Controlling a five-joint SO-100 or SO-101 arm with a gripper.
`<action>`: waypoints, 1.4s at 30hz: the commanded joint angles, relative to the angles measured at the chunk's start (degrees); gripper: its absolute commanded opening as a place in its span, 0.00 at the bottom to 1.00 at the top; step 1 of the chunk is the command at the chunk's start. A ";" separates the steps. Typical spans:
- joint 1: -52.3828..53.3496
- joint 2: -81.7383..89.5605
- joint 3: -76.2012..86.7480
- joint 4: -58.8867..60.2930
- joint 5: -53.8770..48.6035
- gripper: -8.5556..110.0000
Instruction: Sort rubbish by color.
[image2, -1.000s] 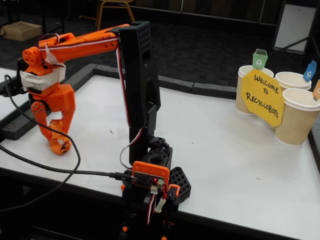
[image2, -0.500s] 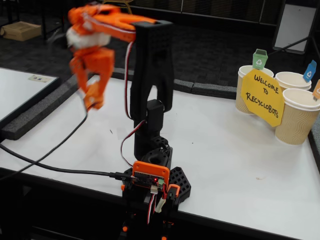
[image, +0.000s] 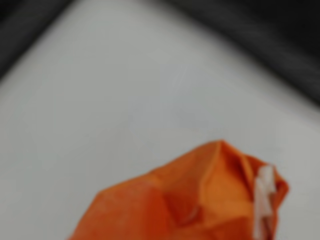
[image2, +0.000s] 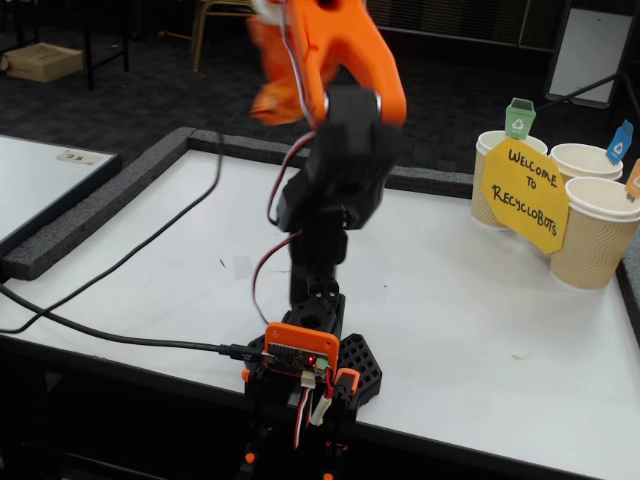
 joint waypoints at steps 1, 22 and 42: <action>18.02 16.44 7.21 -8.00 1.23 0.07; 60.47 41.22 24.35 -13.10 1.23 0.07; 60.82 52.12 32.96 -12.39 2.20 0.07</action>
